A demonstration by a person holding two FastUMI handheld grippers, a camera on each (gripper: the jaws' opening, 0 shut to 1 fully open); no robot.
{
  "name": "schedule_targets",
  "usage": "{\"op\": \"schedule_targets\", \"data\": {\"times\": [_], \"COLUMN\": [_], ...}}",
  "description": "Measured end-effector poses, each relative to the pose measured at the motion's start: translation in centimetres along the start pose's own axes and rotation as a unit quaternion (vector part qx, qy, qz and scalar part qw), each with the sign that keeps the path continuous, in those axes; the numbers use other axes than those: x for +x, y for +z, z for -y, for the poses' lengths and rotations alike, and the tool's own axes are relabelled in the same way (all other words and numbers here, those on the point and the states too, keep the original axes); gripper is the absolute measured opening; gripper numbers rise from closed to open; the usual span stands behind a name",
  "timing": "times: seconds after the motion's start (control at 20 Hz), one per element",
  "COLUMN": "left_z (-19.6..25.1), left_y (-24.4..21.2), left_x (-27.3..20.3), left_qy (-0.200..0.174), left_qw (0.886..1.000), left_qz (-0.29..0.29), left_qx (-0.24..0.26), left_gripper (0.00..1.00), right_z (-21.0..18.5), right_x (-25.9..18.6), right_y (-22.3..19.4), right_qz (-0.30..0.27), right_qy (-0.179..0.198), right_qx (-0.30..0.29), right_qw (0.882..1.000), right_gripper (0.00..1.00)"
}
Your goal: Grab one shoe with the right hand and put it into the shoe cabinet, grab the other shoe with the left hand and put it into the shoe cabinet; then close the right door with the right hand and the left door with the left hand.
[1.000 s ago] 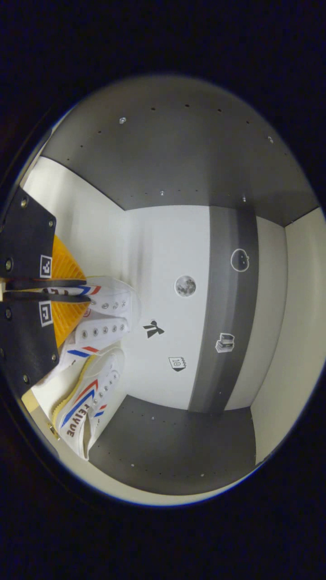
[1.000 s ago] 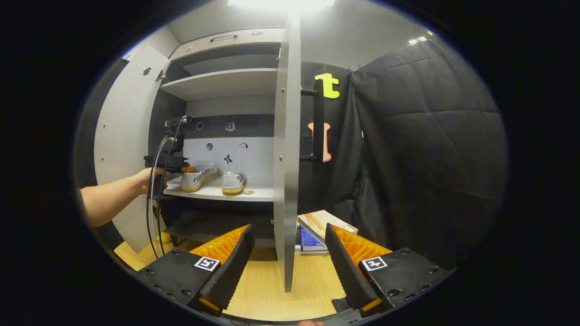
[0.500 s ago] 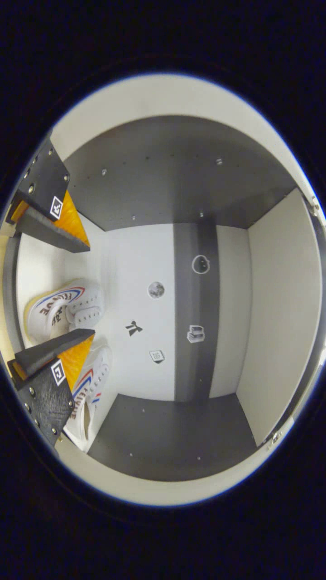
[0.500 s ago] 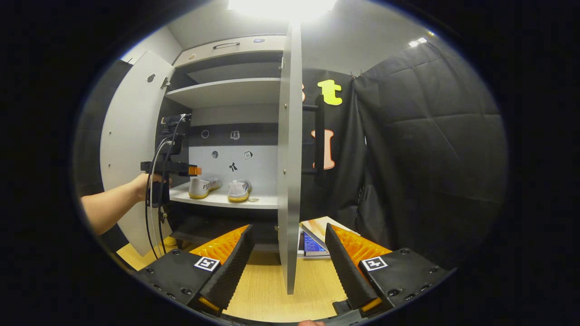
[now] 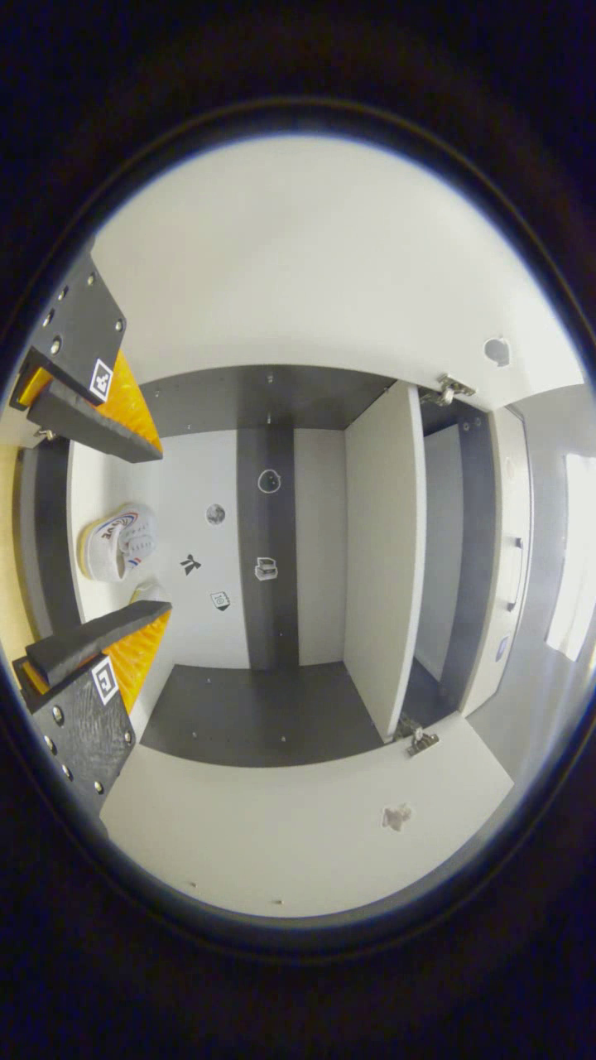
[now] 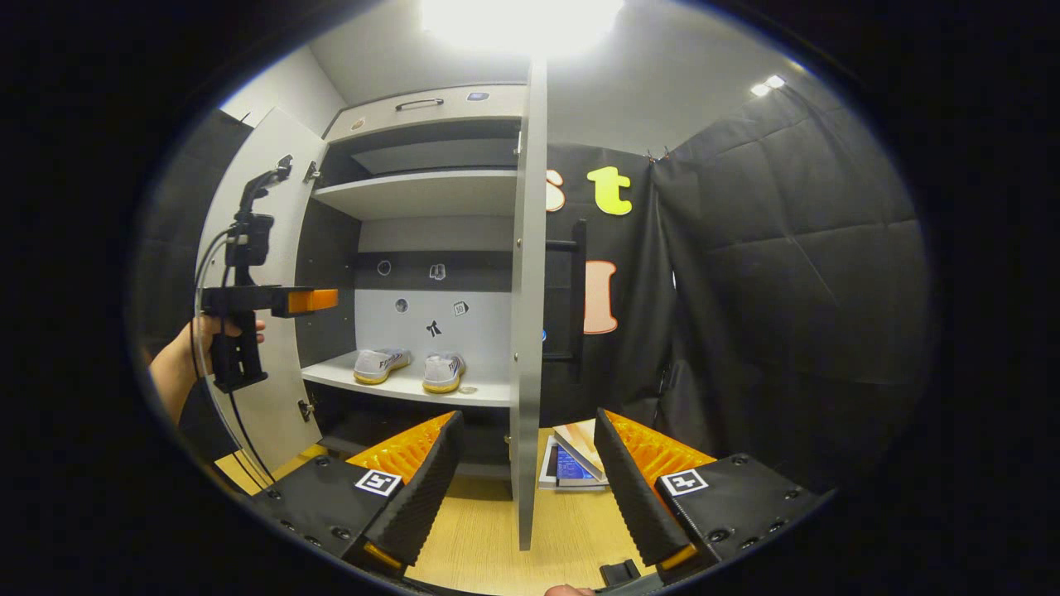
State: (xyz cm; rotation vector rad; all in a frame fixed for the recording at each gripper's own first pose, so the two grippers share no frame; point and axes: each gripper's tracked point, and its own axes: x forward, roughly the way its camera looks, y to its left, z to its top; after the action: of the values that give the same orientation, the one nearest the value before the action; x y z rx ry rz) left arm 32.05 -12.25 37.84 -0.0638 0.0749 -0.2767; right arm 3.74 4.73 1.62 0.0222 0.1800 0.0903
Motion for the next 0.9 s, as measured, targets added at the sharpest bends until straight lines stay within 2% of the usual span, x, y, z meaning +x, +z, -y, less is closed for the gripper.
{"op": "schedule_targets", "data": {"times": [0.45, 0.9], "left_z": [-0.3, -2.5], "left_y": [3.4, 1.5], "left_x": [-9.0, -15.4], "left_qy": [-0.008, -0.003], "left_qw": [1.000, 0.999], "left_qz": [0.026, 0.010], "left_qx": [-0.001, -0.031], "left_gripper": [0.94, 0.94], "right_z": [-0.5, -0.4], "right_x": [0.2, -0.2], "right_y": [2.0, 2.6], "right_qz": [0.024, 0.027], "right_qy": [0.017, 0.022], "right_qx": [0.000, 0.005], "right_qw": [1.000, 0.999], "right_gripper": [0.98, 0.98]}}
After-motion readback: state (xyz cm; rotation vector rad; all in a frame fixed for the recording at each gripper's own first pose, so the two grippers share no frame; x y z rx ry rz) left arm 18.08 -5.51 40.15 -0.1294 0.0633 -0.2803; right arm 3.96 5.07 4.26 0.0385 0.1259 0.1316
